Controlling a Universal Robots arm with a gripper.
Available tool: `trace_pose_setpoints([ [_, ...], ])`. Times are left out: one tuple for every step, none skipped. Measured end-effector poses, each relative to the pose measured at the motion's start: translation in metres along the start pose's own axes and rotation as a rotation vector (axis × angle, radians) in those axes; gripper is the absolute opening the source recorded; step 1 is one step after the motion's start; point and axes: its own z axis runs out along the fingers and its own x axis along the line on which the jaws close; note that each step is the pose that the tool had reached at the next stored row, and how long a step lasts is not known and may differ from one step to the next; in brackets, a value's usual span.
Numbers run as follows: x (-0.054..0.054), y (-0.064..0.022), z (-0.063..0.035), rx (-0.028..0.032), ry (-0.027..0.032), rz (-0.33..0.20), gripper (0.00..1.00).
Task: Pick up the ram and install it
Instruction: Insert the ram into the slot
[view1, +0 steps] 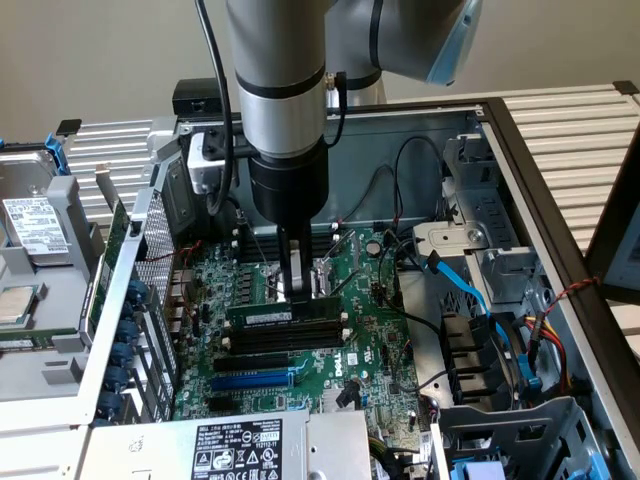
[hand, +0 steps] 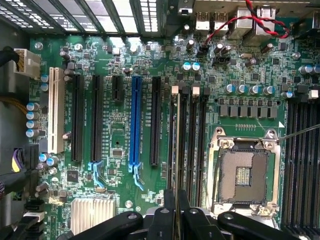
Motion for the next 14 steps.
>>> trace_pose_setpoints([
  [0.0,0.0,0.0006,0.0,0.0003,0.0,0.14],
  [0.0,0.0,0.0012,0.0,0.0007,0.0,0.14],
  [0.0,0.0,0.0017,0.0,0.001,0.0,0.14],
  [0.0,0.0,0.0022,0.0,0.0014,0.0,0.14],
  [0.0,0.0,0.0025,0.0,0.0016,0.0,0.14],
  [0.0,0.0,0.0029,0.0,0.0016,0.0,0.14],
  [0.0,0.0,0.0035,0.0,0.0017,0.0,0.14],
  [0.0,0.0,0.0042,-0.0001,0.0018,0.0,0.14],
  [0.0,0.0,0.0048,0.0,0.0017,0.0,0.14],
  [0.0,0.0001,0.0053,0.0,0.0017,0.0,0.14],
  [0.0,0.0001,0.0058,0.0,0.0017,0.0,0.14],
  [0.0,0.0001,0.0063,0.0,0.0018,0.0,0.14],
  [0.0,0.0001,0.0069,0.0,0.0018,0.0,0.14],
  [0.0,0.0001,0.0076,0.0,0.0017,0.0,0.14],
])
